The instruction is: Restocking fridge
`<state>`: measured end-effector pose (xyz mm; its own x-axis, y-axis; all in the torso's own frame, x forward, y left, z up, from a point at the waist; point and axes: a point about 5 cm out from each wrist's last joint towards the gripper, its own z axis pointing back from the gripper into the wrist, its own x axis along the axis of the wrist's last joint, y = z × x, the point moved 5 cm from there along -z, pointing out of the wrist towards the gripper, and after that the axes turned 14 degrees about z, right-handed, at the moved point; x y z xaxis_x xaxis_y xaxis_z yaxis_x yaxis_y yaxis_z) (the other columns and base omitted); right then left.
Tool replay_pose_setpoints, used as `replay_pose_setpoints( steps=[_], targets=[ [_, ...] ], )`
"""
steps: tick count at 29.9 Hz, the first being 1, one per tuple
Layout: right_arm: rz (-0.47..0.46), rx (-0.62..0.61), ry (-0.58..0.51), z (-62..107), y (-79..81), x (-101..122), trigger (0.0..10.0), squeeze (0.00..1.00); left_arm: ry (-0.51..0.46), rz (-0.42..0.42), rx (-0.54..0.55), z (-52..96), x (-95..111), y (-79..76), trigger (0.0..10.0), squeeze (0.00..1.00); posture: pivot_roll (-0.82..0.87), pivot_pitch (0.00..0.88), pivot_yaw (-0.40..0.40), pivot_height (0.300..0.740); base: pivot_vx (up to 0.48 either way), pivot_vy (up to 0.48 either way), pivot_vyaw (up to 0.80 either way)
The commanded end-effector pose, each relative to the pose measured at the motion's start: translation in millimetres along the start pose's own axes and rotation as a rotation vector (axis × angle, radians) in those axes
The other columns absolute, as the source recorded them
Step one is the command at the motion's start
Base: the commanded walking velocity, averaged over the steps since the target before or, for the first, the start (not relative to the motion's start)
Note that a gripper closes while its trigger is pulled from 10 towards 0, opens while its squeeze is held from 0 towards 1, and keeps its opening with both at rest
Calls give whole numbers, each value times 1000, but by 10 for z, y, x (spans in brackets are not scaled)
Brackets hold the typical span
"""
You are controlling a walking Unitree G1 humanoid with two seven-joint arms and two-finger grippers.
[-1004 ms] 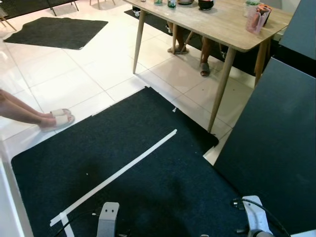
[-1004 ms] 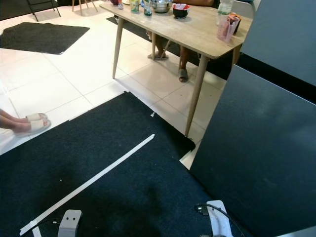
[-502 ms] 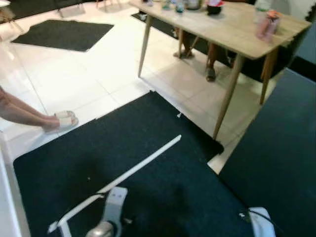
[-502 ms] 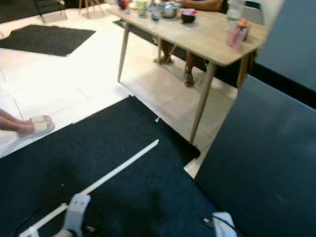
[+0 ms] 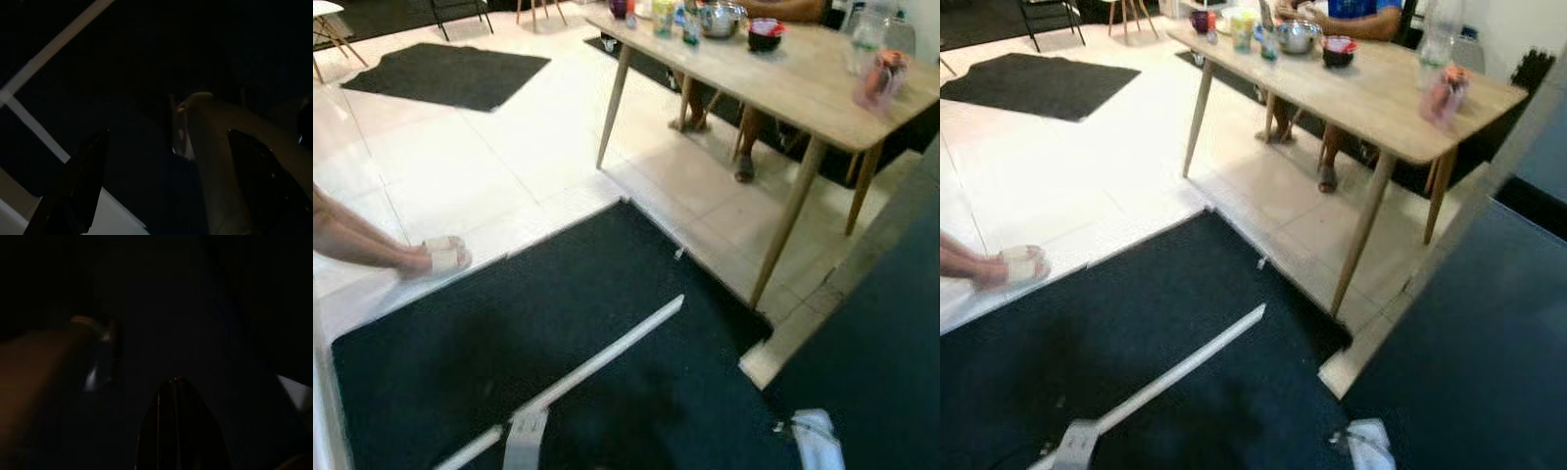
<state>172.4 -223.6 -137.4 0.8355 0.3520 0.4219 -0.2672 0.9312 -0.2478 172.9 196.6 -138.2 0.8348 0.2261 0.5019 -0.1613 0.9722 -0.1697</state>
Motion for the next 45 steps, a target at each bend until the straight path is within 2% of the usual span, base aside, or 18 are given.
replay_pose_setpoints(
  steps=[1,11,23,26,33,45],
  targets=[
    [19,-6,30,14,-32,-98,10000,0,-7,-16,-10,-9,39,-24,10000,0,-4,75,19,740,337,0,0],
    [0,-5,22,5,-8,-52,10000,0,-27,-40,-13,-22,153,-25,10000,0,-6,63,23,740,335,0,0],
    [-6,-8,37,13,-35,-103,10000,0,-9,-48,-32,-34,82,-116,10000,0,-17,61,25,740,333,0,0],
    [9,-1,64,18,-15,-156,10000,0,-8,-52,-34,-34,82,-117,10000,0,-17,61,25,740,334,0,0],
    [-4,6,67,21,18,-176,10000,0,-6,-57,-29,-27,79,-86,10000,0,-13,67,25,740,333,0,-771],
    [13,7,64,19,4,-162,10000,0,-2,-57,-30,-26,49,-98,10000,0,-12,67,19,740,331,0,0]
  ],
)
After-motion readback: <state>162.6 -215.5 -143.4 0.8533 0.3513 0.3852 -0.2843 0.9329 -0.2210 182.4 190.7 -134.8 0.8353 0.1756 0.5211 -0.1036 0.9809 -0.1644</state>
